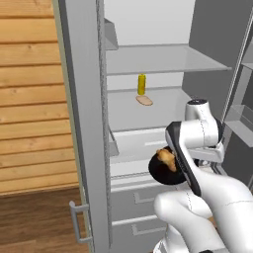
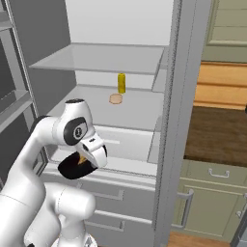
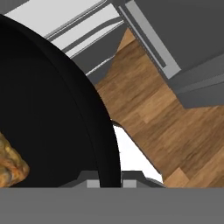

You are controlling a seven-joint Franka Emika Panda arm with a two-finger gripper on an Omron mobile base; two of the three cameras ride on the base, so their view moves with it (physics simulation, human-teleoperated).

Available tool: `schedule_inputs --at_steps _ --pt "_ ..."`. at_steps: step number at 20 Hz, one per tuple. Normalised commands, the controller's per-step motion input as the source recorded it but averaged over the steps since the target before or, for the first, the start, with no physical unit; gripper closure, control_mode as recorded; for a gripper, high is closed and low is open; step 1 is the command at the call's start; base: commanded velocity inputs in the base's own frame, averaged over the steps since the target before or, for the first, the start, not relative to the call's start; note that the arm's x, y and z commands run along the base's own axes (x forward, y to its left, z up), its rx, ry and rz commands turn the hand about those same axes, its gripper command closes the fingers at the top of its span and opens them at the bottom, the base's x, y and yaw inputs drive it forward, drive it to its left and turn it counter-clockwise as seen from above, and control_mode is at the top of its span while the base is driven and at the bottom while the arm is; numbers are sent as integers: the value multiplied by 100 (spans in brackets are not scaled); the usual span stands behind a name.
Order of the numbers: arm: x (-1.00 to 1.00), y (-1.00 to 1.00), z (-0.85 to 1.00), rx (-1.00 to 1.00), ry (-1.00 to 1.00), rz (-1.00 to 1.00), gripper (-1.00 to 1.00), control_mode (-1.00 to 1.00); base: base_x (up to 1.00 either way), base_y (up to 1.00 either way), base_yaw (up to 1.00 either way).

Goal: Pick the chicken drumstick and avocado from their plates and place them in the bowl. Then put the bowl in the fridge.

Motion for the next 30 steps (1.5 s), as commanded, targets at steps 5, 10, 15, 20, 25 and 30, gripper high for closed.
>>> schedule_inputs --at_steps 5,10,15,20,25,30 --pt "0 0 0 0 0 0 100 100 0 0 0" --pt "5 0 2 3 -6 0 100 -100 0 0 0" --pt "7 -1 15 9 -18 0 100 -100 0 0 0" --pt "72 13 20 2 -12 0 100 -100 0 0 0" --pt "93 10 41 8 -9 0 100 -100 0 0 0" --pt "36 3 34 15 -12 4 100 -100 0 0 0"
